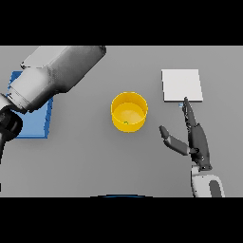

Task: Pick up the red beaker and tilt it to pour out 1 green nut into yellow bowl. Pick up the yellow bowl and place it on the metallic measuring scale.

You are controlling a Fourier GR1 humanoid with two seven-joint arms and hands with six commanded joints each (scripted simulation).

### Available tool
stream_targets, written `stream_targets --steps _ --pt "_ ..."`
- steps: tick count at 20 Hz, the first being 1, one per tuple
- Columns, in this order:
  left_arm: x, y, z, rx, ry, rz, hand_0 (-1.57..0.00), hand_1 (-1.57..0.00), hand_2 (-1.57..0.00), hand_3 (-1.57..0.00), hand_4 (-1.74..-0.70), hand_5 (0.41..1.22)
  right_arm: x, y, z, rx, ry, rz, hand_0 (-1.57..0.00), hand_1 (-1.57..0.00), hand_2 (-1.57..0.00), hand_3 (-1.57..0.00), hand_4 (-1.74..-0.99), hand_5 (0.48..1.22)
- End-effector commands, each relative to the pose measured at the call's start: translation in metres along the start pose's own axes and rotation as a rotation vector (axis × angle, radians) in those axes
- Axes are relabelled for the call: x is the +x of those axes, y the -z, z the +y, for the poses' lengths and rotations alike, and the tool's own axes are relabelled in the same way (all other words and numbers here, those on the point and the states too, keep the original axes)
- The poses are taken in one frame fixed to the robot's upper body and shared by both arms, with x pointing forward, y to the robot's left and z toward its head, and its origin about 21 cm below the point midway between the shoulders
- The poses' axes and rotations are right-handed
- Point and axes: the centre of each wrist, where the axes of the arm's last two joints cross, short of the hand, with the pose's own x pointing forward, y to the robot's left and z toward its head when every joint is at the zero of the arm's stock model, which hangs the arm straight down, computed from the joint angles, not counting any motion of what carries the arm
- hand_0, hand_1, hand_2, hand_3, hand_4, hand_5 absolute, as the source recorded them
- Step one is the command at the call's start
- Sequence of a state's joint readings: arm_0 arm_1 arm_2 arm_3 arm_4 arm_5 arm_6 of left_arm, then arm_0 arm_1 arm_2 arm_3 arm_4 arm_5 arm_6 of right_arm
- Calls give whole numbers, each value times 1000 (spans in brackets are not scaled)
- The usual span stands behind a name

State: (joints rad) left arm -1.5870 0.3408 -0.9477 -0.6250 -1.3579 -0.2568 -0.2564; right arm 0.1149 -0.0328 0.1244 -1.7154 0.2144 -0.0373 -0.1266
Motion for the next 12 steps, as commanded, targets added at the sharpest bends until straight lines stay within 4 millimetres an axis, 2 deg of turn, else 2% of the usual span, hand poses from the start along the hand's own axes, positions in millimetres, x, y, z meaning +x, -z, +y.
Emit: stream_targets --steps 1,3,4,7,10,12 --pt "-18 -3 -5 -15 -67 57 -1571 -1571 -1571 -1571 -1722 1221 3 0 1 0 10 -15 1 1 1 1 -1117 554" --pt "-54 -15 -17 -52 -266 179 -1571 -1571 -1571 -1571 -1728 1221 5 4 1 11 19 -26 1 1 1 1 -1104 563" --pt "-74 -24 -27 -75 -434 253 -1571 -1571 -1571 -1523 -1731 1221 3 3 1 24 16 -23 1 1 1 1 -1102 572" --pt "-112 -57 -87 -89 -902 410 -1571 -1571 -1571 -1507 -1736 1221 2 7 2 31 17 -15 1 1 1 1 -1114 578" --pt "-118 -87 -153 -42 -1269 524 -1571 -1571 -1571 -1538 -1738 1221 2 7 2 42 -2 -34 1 1 1 1 -1118 595" --pt "-102 -98 -192 -47 -1421 628 -1571 -1571 -1571 -1550 -1739 1221 3 11 3 39 -20 -12 1 1 1 1 -1127 606"
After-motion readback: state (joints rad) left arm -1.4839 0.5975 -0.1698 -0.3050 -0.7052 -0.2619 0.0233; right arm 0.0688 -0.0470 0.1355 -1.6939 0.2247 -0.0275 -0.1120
